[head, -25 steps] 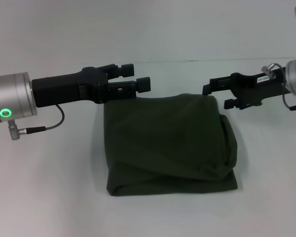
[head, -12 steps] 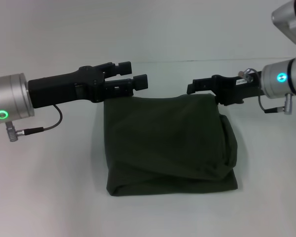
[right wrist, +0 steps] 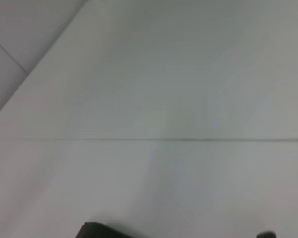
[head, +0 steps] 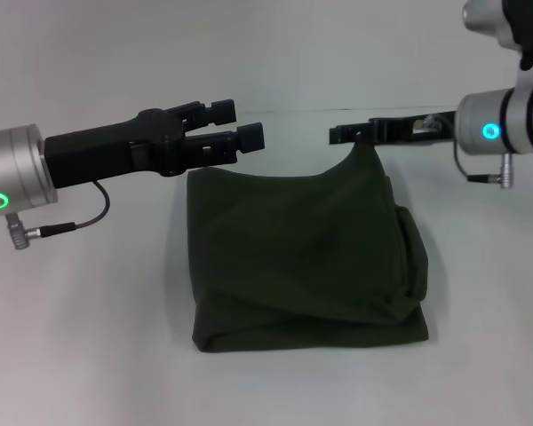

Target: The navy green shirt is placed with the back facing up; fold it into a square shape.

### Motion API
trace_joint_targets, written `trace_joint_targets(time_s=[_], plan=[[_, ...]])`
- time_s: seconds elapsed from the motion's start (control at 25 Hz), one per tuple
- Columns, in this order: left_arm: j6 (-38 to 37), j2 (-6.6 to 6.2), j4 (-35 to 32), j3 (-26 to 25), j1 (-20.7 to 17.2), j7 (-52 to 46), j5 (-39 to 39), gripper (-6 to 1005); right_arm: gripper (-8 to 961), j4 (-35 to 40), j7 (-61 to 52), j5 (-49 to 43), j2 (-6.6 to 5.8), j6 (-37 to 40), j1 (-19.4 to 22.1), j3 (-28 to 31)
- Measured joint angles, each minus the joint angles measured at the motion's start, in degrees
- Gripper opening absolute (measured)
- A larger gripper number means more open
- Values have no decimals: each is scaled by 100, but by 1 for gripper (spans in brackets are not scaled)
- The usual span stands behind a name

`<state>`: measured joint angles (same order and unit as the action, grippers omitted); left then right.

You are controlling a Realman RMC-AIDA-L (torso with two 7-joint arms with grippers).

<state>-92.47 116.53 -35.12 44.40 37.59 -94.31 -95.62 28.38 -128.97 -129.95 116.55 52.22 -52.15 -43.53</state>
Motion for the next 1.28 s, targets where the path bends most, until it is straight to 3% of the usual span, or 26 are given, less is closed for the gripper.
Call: trace_joint_targets(time_s=[0.12,0.24,0.48,0.6,0.76,0.88,1.08,1.16,1.28], plan=[[-16,-2,-10,-2,-7,-8,0,947,941,455,289,198,37,131,214,34],[-225,-54,-21,-13,-69,-30,-2,947,941,956,668,776,-24,452,508,42],[-579,-247,-16,45,-353,-183,-234,947,941,1188,1566,1854,-425,2491,839,14],[-655,-308,29,48,-527,-420,-505,947,941,1189,1660,1605,-576,3293,871,-2],[-683,-322,20,37,-619,-657,-616,947,941,1129,965,1100,-823,4008,783,-5],[-703,-396,23,38,-631,-754,-646,947,941,1111,538,610,-922,4525,654,-12],[-717,-595,79,-10,-611,-822,-672,947,941,716,61,-293,-937,4723,220,-383],[-736,-650,93,-62,-605,-826,-668,947,941,506,96,-552,-874,4685,64,-640],[-742,-679,93,-113,-602,-829,-645,947,941,479,297,-834,-681,4573,-52,-943]])
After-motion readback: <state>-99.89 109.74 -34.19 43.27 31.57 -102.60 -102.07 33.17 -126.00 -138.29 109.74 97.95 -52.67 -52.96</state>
